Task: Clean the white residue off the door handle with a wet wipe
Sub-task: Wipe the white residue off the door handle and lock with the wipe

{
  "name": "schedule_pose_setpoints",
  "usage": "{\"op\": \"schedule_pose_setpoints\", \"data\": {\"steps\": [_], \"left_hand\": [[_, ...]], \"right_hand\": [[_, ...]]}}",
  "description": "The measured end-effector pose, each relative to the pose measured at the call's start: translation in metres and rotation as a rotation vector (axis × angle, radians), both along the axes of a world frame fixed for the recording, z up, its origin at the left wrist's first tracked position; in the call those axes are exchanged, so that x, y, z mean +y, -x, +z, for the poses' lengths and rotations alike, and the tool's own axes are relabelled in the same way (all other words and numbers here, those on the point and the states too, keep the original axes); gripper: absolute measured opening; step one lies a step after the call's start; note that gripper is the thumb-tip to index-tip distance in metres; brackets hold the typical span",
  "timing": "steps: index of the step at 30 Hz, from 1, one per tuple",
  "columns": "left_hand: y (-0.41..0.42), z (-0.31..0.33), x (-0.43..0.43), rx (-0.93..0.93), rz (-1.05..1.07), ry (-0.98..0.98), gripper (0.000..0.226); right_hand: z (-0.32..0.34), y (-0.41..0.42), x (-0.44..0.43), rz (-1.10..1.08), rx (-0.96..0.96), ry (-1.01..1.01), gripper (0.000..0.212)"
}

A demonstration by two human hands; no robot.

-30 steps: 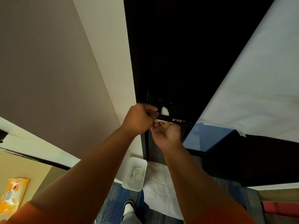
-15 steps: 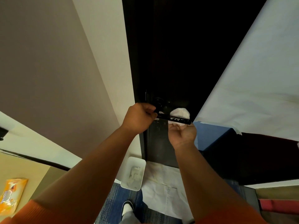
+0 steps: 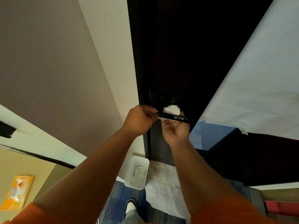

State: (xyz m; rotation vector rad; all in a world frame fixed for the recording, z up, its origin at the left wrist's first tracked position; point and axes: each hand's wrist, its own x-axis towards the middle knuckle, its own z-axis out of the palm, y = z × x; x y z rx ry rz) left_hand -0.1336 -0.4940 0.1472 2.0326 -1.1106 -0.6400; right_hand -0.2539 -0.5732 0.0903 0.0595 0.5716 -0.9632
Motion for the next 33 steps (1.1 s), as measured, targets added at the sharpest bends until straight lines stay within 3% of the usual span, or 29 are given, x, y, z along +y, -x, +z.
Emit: {"op": "schedule_pose_setpoints", "data": {"steps": [10, 16, 20, 27, 33], "left_hand": [[-0.002, 0.002, 0.003, 0.0, 0.001, 0.012, 0.022], [-0.002, 0.0, 0.009, 0.055, 0.024, -0.003, 0.023], [-0.005, -0.003, 0.015, 0.119, 0.067, -0.017, 0.023], [-0.007, -0.023, 0.023, 0.228, 0.139, -0.039, 0.022], [-0.006, -0.041, 0.017, 0.319, 0.163, -0.032, 0.017]], "right_hand": [[-0.002, 0.006, -0.001, 0.21, -0.066, 0.127, 0.049], [-0.004, 0.009, -0.004, 0.198, -0.085, 0.097, 0.046], [-0.009, 0.017, -0.003, 0.087, 0.095, 0.056, 0.023], [-0.027, 0.035, -0.001, 0.051, 0.428, 0.073, 0.017], [-0.038, 0.024, 0.002, 0.099, 0.77, 0.287, 0.013]]}}
